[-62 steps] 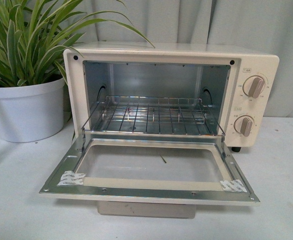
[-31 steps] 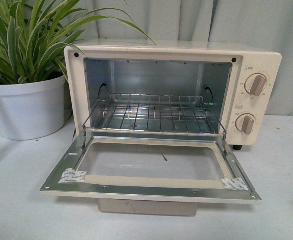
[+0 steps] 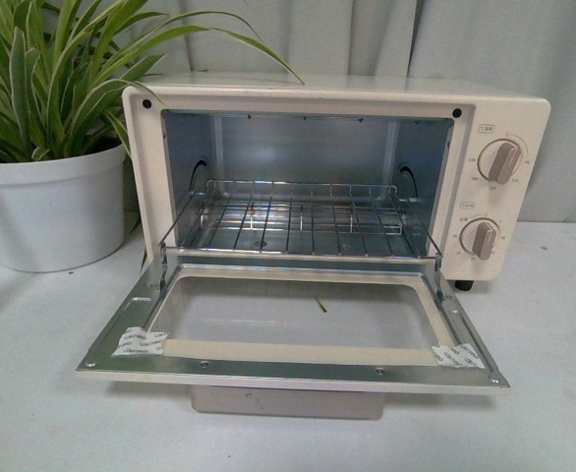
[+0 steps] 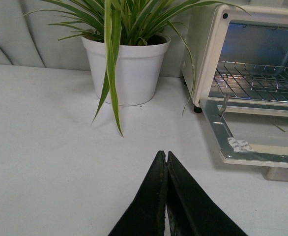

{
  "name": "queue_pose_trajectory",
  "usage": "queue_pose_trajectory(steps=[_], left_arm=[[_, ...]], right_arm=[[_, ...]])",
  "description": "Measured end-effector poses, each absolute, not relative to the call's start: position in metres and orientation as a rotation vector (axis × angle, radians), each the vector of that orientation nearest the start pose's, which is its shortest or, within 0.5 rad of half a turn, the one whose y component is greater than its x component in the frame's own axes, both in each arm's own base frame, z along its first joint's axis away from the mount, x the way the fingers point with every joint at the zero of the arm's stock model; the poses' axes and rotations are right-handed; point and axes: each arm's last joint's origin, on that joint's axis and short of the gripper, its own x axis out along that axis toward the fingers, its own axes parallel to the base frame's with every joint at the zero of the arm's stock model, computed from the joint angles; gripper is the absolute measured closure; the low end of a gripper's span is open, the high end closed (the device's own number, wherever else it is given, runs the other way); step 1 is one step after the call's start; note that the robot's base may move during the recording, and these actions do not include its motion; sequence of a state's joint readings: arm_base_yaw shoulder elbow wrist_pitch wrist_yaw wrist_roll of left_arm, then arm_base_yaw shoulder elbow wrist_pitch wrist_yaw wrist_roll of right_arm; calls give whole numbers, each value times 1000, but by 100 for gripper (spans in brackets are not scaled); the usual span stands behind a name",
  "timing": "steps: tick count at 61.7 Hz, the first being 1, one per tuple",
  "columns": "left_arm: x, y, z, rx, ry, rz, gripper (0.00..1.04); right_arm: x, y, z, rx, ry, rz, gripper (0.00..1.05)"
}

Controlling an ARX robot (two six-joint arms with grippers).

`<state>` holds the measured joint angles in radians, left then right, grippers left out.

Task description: Open oven

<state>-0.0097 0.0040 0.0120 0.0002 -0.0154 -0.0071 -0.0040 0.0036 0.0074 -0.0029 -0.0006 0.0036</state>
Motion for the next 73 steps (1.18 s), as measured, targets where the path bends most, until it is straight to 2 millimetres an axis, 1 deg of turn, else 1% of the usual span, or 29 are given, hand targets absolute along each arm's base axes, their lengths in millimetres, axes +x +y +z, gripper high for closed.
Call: queue_pose_trajectory(steps=[17, 18, 19, 21, 26, 29, 33, 38, 39, 42, 44, 45, 46, 48, 49, 51, 73], left_arm=[[97, 0, 167, -7, -9, -1, 101], [97, 0, 167, -7, -9, -1, 98], [97, 0, 167, -7, -9, -1, 93], [97, 0, 167, -7, -9, 0, 86], [97, 0, 167, -7, -9, -1, 72], [97, 0, 167, -7, -9, -1, 61], [97, 0, 167, -7, -9, -1, 50], [97, 0, 167, -7, -9, -1, 28], [97, 0, 167, -7, -9, -1, 27], [97, 0, 167, -7, -9, -1, 16], [97, 0, 167, -7, -9, -1, 11], [97, 0, 167, -7, -9, -1, 7], [97, 0, 167, -7, -9, -1, 6], [97, 0, 167, -6, -9, -1, 5], [97, 0, 167, -6, -9, -1, 7], [97, 0, 167, -6, -9, -1, 7], [97, 0, 167, -6, -9, -1, 6]], right_arm=[[97, 0, 165, 3, -1, -3, 104], [97, 0, 165, 3, -1, -3, 103], [97, 0, 165, 2, -1, -3, 101], [97, 0, 165, 2, -1, -3, 94], [97, 0, 165, 2, -1, -3, 78], [97, 0, 165, 2, -1, -3, 69], [97, 0, 165, 2, -1, -3, 56], [97, 0, 165, 2, -1, -3, 37], [97, 0, 165, 2, -1, -3, 33], [97, 0, 165, 2, -1, -3, 24], [97, 0, 165, 2, -1, -3, 17], [97, 0, 165, 2, -1, -3, 15], [97, 0, 165, 2, -1, -3, 12], [97, 0, 165, 3, -1, -3, 7], [97, 0, 165, 3, -1, -3, 8], [97, 0, 165, 2, -1, -3, 10], [97, 0, 165, 2, -1, -3, 9]])
